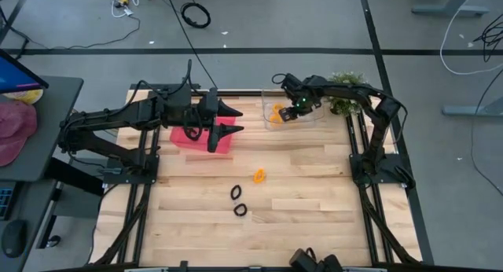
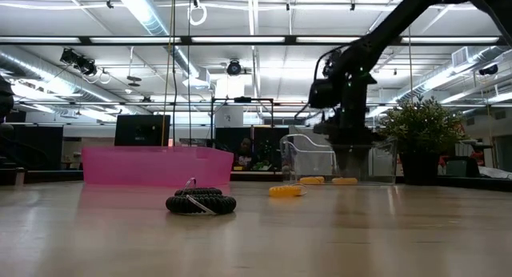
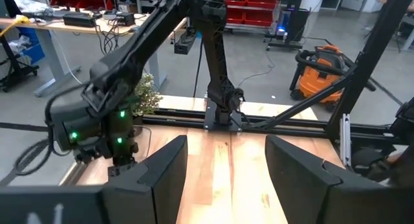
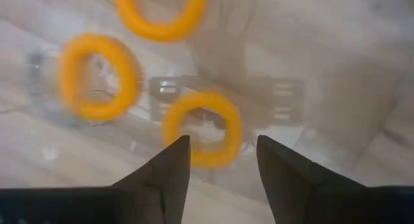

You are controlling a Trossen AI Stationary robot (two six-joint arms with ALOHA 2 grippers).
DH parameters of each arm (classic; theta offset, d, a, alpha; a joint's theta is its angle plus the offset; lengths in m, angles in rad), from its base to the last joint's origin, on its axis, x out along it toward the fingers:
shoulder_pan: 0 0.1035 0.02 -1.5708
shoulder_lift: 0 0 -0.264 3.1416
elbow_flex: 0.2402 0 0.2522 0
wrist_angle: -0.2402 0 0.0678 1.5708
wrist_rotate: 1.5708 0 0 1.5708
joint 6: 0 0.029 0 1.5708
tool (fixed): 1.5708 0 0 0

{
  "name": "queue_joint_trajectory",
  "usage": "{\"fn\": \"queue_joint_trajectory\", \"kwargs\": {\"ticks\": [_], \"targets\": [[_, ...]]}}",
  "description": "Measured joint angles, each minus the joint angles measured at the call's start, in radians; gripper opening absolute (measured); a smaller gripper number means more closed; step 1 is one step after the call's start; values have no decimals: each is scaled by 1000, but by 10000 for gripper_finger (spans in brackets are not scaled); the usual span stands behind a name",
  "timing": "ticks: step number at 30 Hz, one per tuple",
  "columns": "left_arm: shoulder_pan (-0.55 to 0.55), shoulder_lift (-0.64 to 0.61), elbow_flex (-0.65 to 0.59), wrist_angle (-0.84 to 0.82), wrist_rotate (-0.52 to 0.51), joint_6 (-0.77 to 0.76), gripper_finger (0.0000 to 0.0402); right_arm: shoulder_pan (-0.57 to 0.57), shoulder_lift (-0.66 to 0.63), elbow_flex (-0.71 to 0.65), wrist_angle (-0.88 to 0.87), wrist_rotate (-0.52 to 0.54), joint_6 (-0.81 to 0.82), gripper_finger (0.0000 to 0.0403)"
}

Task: Sort spring keychains
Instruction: Put the yellow spring keychain into the transparent bin

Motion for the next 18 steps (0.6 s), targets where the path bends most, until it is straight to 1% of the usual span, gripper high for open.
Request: {"fn": "queue_joint_trajectory", "kwargs": {"ticks": [4,8,12,14,18], "targets": [[0,0,0,1,0,34,213,10,-46,78,-36,25,-16,174],[2,0,0,1,0,36,213,17,-97,184,-115,27,-15,166],[2,0,0,1,0,37,213,51,-185,256,-159,53,3,154],[2,0,0,1,0,37,213,79,-247,270,-171,72,15,146],[2,0,0,1,0,37,213,139,-359,262,-187,152,71,124]]}}
